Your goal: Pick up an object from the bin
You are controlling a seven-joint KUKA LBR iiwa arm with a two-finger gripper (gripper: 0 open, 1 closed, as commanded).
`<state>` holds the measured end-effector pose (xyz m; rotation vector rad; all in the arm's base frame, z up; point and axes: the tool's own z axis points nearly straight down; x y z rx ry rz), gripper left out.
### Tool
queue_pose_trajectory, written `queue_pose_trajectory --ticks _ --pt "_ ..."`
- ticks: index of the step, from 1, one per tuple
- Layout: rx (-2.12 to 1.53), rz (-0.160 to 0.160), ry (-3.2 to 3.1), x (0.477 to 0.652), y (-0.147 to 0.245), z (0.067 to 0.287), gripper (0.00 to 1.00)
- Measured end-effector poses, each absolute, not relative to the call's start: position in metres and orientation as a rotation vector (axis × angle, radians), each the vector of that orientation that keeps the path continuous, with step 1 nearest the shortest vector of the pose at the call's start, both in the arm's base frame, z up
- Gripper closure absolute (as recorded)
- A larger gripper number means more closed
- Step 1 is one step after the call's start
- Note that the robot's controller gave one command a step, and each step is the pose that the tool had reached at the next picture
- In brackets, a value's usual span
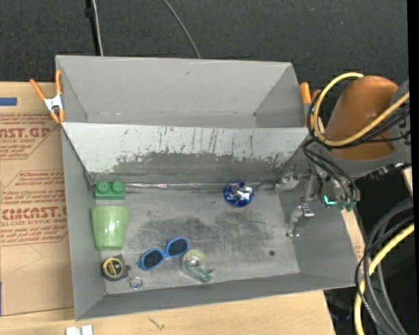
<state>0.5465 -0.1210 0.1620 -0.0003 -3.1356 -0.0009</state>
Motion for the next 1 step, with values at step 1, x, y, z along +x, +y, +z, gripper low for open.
queue_pose_trajectory --ticks 1 --pt "0.046 0.004 -3.161 0.5949 -0.0716 0.0858 0.00"
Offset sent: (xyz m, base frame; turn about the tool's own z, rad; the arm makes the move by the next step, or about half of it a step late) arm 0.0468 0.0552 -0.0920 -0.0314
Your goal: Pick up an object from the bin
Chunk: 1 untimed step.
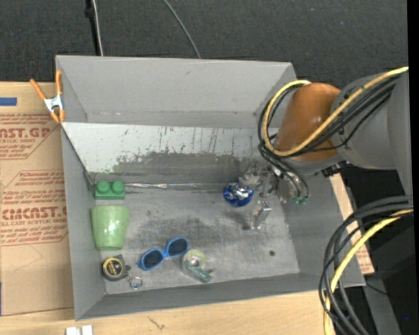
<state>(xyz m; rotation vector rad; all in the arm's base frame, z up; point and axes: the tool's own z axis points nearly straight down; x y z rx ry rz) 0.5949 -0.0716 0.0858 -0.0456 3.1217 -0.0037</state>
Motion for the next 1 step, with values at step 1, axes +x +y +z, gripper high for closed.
queue_pose_trajectory --ticks 1 --pt "0.091 0.001 3.136 0.5939 -0.0641 0.1006 0.00"
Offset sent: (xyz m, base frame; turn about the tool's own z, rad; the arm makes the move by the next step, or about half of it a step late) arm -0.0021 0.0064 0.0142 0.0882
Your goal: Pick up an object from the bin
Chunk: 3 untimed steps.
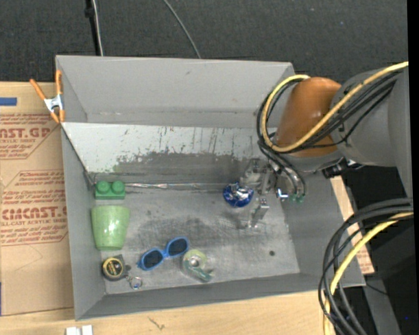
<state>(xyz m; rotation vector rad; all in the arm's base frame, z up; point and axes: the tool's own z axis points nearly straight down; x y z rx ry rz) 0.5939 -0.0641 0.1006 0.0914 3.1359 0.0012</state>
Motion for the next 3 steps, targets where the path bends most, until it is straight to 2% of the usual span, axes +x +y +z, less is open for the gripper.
queue_pose_trajectory --ticks 1,2,3 --pt "0.234 0.002 3.132 0.586 -0.055 0.099 0.00" --pt "0.414 -0.002 3.094 0.596 -0.048 0.079 0.00" --pt "0.416 -0.002 3.106 0.598 -0.049 0.083 0.00"
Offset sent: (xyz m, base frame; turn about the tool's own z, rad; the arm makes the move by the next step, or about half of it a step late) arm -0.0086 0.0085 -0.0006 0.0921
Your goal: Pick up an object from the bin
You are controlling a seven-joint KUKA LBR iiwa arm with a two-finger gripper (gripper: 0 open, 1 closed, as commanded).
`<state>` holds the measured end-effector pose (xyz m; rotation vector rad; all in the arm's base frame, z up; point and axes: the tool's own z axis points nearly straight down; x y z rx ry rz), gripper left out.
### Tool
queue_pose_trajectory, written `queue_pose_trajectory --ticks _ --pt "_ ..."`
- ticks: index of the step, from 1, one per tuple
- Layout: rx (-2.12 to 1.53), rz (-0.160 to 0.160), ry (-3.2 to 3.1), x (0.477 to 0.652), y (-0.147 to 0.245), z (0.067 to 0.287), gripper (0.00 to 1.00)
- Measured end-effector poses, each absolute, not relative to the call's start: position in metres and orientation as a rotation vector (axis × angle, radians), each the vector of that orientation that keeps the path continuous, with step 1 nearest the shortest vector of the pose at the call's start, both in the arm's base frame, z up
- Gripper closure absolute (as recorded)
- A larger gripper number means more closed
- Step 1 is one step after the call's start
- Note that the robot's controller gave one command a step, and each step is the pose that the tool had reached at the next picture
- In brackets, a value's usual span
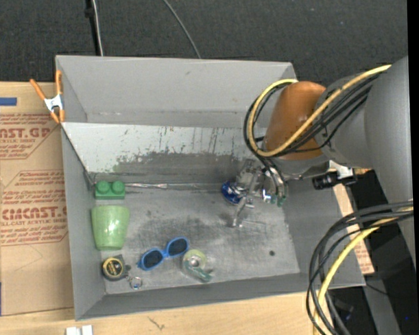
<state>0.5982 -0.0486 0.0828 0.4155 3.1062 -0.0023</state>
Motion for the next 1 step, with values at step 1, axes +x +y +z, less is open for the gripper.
queue_pose_trajectory --ticks 1 --pt "0.413 -0.001 3.087 0.6030 -0.0486 0.0869 1.00"
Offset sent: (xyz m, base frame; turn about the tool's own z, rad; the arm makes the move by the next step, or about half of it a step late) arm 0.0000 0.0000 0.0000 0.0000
